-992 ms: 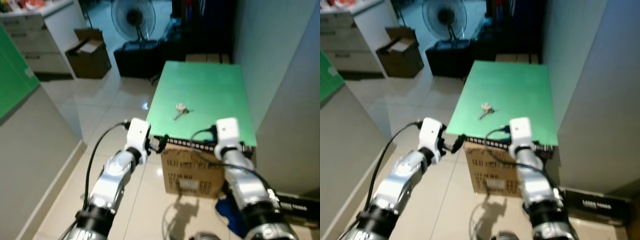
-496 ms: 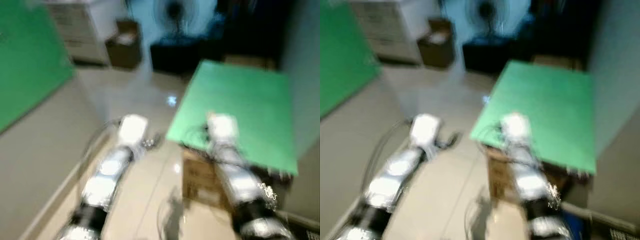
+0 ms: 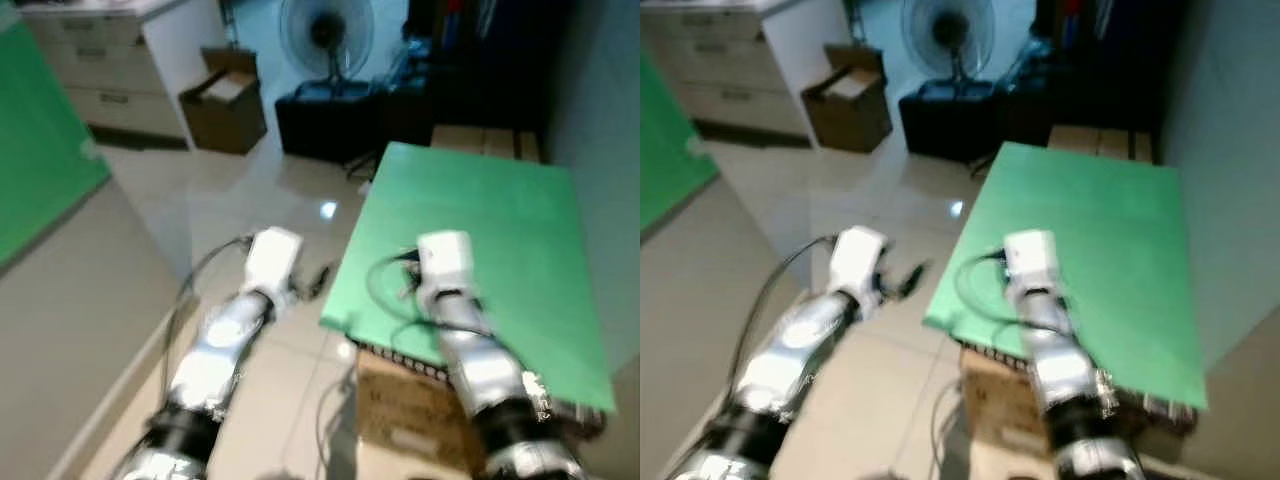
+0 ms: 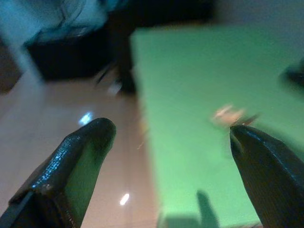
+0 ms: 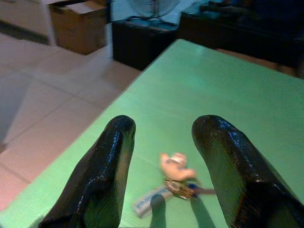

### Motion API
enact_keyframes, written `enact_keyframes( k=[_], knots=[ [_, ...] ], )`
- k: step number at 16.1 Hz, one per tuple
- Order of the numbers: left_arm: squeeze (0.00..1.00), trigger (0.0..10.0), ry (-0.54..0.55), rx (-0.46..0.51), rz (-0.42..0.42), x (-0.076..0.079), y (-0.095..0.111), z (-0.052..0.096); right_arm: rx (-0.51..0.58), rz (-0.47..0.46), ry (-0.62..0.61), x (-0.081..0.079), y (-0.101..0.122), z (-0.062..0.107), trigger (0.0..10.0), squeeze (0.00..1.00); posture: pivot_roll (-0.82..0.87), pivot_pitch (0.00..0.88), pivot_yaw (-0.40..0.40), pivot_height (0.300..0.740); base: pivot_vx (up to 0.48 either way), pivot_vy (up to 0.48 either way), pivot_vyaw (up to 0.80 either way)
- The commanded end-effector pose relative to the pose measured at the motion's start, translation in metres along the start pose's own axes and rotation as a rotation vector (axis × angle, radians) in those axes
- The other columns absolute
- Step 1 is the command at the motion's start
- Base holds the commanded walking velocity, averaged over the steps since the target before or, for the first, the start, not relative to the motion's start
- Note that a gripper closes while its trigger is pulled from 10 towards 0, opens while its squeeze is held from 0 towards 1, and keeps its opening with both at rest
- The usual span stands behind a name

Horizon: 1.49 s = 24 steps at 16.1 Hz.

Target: Hang keys on a hook

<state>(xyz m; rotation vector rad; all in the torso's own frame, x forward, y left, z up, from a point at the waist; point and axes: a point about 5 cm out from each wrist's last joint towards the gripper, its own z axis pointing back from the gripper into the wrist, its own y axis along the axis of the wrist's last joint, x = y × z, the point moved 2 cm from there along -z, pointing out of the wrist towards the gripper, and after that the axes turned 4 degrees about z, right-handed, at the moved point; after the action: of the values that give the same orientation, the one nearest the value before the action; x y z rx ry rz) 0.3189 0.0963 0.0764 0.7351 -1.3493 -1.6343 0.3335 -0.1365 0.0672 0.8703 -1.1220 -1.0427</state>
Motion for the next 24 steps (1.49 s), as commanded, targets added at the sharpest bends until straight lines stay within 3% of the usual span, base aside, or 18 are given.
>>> enact_keyframes(
  k=[1, 7, 10, 11, 12, 15, 24],
  knots=[
    [0.0, 10.0, -0.018, 0.019, -0.021, 0.0071, 0.0075, -0.004, -0.016, -0.007, -0.024, 0.0113, -0.0036, 0.0008, 10.0, 0.0, -0.21, 0.0, 0.123, 0.736, 0.0, 0.0, 0.0],
    [0.0, 10.0, -0.008, 0.022, -0.023, 0.0027, 0.0066, -0.0005, -0.001, 0.002, -0.001, 0.0015, -0.0005, 0.0018, 10.0, 0.0, -0.21, 0.0, 0.124, 0.736, 0.0, 0.0, -0.61],
    [0.0, 10.0, -0.008, 0.021, -0.033, 0.0033, 0.0068, -0.0017, -0.001, 0.018, -0.03, 0.0075, -0.0003, 0.0004, 10.0, 0.0, -0.21, 0.0, 0.128, 0.736, 0.0, 0.0, 0.0],
    [0.0, 10.0, -0.006, 0.022, -0.036, 0.003, 0.0071, -0.002, 0.01, -0.057, -0.022, 0.0074, 0.0006, 0.0003, 10.0, 0.0, -0.21, 0.0, 0.128, 0.723, 0.0, 0.0, 0.0],
    [0.0, 10.0, -0.005, 0.023, -0.036, 0.0029, 0.0073, -0.0021, 0.012, -0.066, -0.023, 0.0079, 0.0011, 0.0004, 10.0, 0.0, -0.21, 0.0, 0.128, 0.723, 0.0, 0.0, -0.49],
    [0.0, 10.0, -0.011, 0.026, -0.05, 0.004, 0.0085, -0.0032, 0.013, -0.028, -0.014, 0.0077, 0.0013, 0.0003, 10.0, 0.0, -0.21, 0.0, 0.13, 0.723, 0.0, 0.0, -0.52],
    [0.0, 10.0, -0.01, 0.025, -0.081, 0.0029, 0.0104, -0.007, 0.013, -0.037, -0.008, 0.0075, 0.0015, -0.001, 10.0, 0.0, -0.22, 0.0, 0.127, 0.723, 0.0, 0.0, -0.55]
  ],
)
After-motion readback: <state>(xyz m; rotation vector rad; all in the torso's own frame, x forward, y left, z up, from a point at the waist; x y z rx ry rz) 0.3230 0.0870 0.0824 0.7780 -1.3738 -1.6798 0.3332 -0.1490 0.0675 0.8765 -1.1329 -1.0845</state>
